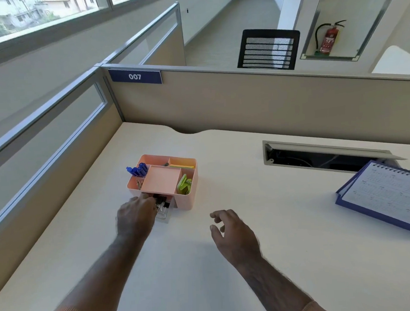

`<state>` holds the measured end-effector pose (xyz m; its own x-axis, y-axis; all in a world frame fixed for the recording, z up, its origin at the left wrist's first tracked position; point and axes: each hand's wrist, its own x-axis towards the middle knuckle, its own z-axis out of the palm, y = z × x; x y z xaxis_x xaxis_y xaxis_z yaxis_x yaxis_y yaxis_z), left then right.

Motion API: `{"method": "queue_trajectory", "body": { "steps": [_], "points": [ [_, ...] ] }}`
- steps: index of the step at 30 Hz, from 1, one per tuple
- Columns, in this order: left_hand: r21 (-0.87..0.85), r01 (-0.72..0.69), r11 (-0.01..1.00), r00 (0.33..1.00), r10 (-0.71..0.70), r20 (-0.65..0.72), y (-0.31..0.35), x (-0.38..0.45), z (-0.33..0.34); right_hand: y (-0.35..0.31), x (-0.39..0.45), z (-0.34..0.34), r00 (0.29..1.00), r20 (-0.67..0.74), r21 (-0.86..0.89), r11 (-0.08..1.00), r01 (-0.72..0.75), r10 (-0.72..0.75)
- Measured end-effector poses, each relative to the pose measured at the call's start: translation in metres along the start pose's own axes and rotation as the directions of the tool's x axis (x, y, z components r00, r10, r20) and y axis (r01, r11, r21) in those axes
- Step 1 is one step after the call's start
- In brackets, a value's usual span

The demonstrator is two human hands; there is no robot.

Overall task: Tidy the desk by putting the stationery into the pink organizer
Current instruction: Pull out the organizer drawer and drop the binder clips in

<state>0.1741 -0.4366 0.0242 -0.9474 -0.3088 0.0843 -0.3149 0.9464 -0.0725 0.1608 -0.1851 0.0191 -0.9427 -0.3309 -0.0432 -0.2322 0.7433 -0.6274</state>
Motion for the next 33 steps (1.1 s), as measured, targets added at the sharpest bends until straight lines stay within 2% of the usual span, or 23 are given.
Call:
{"method": "queue_trajectory", "body": {
  "steps": [6,10,12,14,16,18,19,21,23,25,28,33],
  "points": [
    [-0.101,0.031,0.994,0.999,-0.031,0.007,0.005,0.004,-0.001,-0.004,0.008,0.003,0.999,0.033,-0.009,1.000,0.026,-0.026],
    [-0.211,0.070,0.975,0.993,-0.048,0.108,0.002,0.007,0.003,-0.019,0.022,0.005,0.995,0.056,-0.011,0.996,0.083,-0.082],
    [-0.239,0.068,0.969,0.993,-0.042,0.114,0.000,0.006,0.006,-0.030,0.032,0.006,0.992,0.061,-0.018,0.993,0.115,-0.114],
    [-0.290,0.064,0.955,0.998,-0.054,0.044,-0.002,0.002,0.008,-0.041,0.042,0.008,0.987,0.068,-0.031,0.989,0.145,-0.143],
    [-0.395,0.105,0.912,0.986,-0.146,-0.075,-0.003,-0.007,0.007,-0.052,0.055,0.011,0.983,0.081,-0.058,0.983,0.173,-0.168],
    [-0.547,0.245,0.800,0.930,-0.353,-0.100,-0.002,-0.019,0.005,-0.061,0.068,0.014,0.976,0.092,-0.130,0.969,0.209,-0.198],
    [-0.634,0.346,0.691,0.878,-0.477,-0.040,-0.002,-0.026,0.009,-0.064,0.075,0.015,0.973,0.098,-0.180,0.958,0.223,-0.208],
    [-0.760,0.518,0.392,0.746,-0.642,0.178,-0.003,-0.037,0.017,-0.069,0.086,0.018,0.972,0.114,-0.272,0.935,0.227,-0.203],
    [-0.820,0.558,0.124,0.685,-0.627,0.371,0.001,-0.045,0.026,-0.068,0.095,0.021,0.975,0.131,-0.347,0.912,0.217,-0.182],
    [-0.833,0.550,-0.060,0.675,-0.556,0.486,0.011,-0.048,0.030,-0.066,0.101,0.025,0.974,0.145,-0.421,0.880,0.219,-0.173],
    [-0.819,0.542,-0.188,0.668,-0.495,0.556,0.023,-0.045,0.032,-0.063,0.106,0.031,0.974,0.147,-0.470,0.854,0.222,-0.172],
    [-0.818,0.521,-0.245,0.646,-0.513,0.565,0.033,-0.034,0.027,-0.063,0.110,0.033,0.976,0.134,-0.499,0.840,0.214,-0.169]
  ]
}}
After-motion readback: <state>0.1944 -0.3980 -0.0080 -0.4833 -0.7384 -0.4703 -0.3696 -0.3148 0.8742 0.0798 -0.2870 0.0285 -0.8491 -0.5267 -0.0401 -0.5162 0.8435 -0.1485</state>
